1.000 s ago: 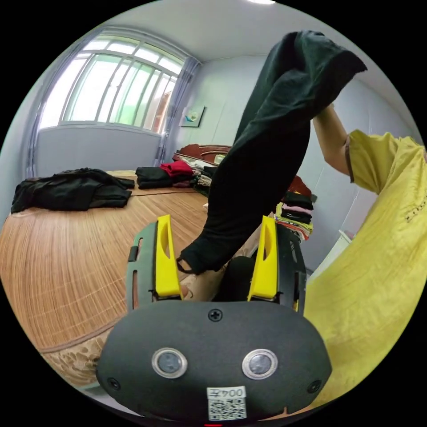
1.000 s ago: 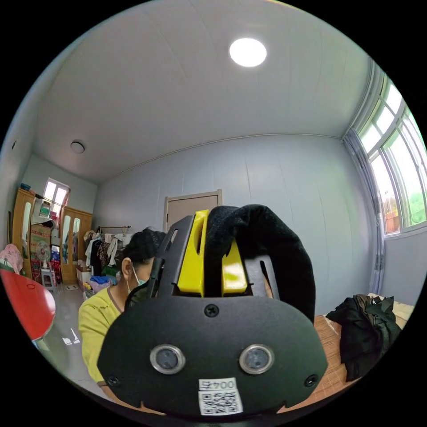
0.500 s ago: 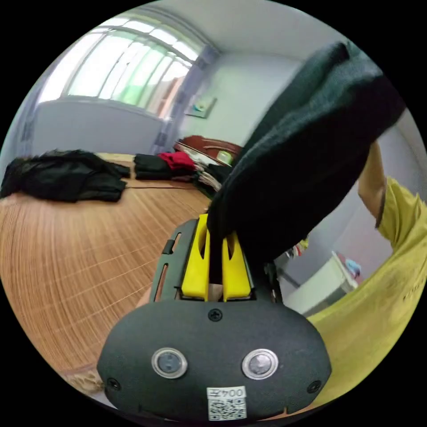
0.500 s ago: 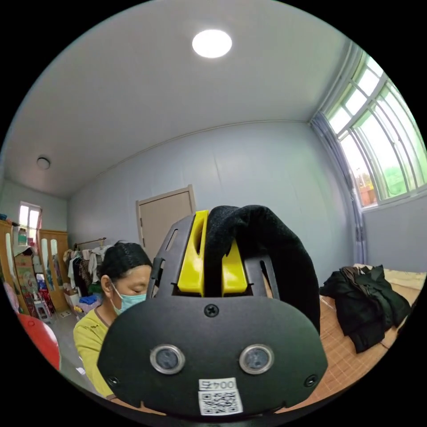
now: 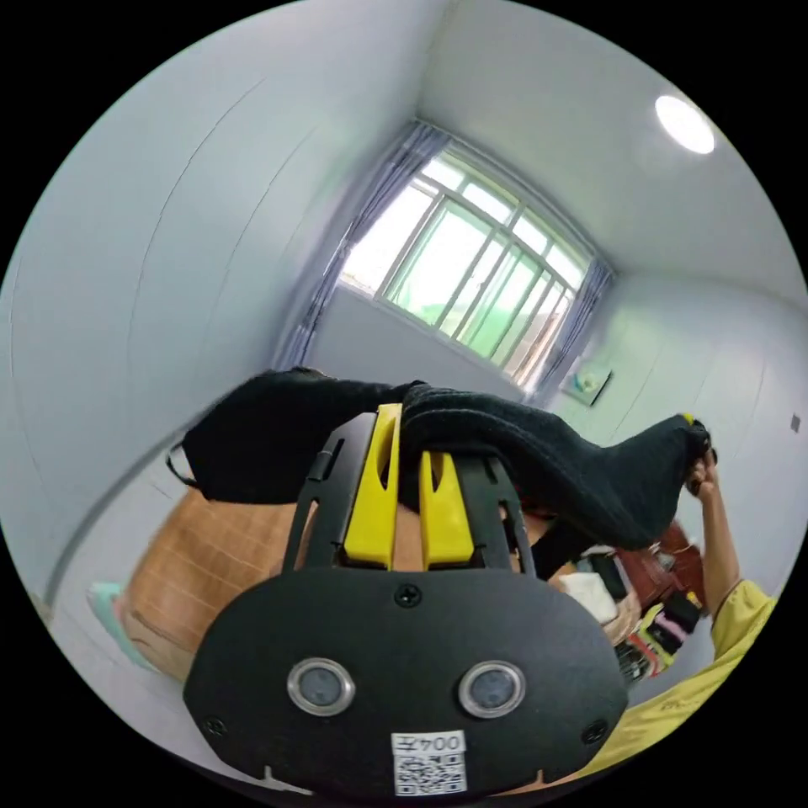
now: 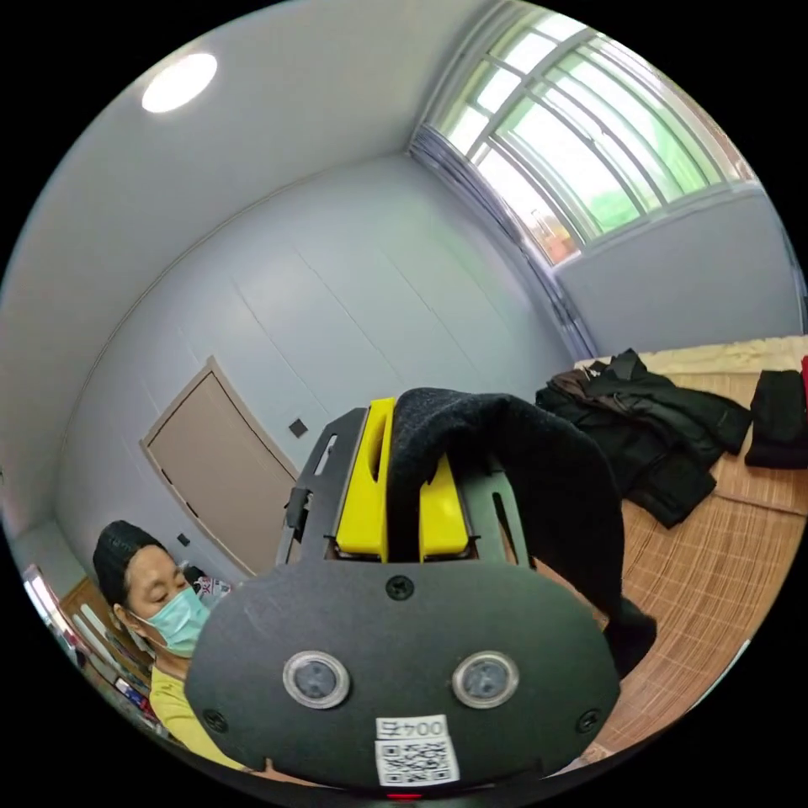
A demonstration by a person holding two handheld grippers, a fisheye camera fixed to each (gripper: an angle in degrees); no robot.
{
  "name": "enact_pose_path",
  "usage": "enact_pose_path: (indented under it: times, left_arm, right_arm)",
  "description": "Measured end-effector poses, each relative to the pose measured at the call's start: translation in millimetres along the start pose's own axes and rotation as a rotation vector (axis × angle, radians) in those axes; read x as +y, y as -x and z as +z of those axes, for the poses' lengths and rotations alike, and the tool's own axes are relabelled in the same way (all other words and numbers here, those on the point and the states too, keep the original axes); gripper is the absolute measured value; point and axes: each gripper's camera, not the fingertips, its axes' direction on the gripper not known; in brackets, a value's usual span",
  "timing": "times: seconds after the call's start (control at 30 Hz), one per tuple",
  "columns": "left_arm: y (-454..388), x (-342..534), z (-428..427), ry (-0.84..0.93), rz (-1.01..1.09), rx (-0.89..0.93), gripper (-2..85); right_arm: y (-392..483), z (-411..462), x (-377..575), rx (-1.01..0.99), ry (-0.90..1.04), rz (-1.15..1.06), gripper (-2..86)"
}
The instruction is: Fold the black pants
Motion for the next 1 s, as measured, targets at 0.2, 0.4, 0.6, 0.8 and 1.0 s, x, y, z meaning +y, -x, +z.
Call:
enact_pose_path:
  times: [0.2, 0.4, 0.6, 0.8, 1.0]
  left_arm:
    - [38, 102, 47, 0.164, 0.034, -0.055, -0.3]
    - [62, 320, 143, 0.565, -0.053, 0.072, 1.3]
    - [23, 410, 192, 0.839, -0.008, 0.329, 9.9]
    - [-20, 372, 211, 0.844, 0.036, 0.456, 13.8]
    - [-105, 354, 300, 0.889, 0.127, 0.397, 12.9]
  right_arm:
    - [-32, 61, 41, 0.008, 0.109, 0.046, 4.8]
    - [-87, 31, 162, 0.062, 0.163, 0.202, 4.8]
    - [-130, -50, 333, 0.212, 0.059, 0.484, 4.9]
    - [-147, -105, 501, 0.225, -0.192, 0.682, 4.8]
    - [-139, -117, 603, 0.171, -0.395, 0.687, 4.9]
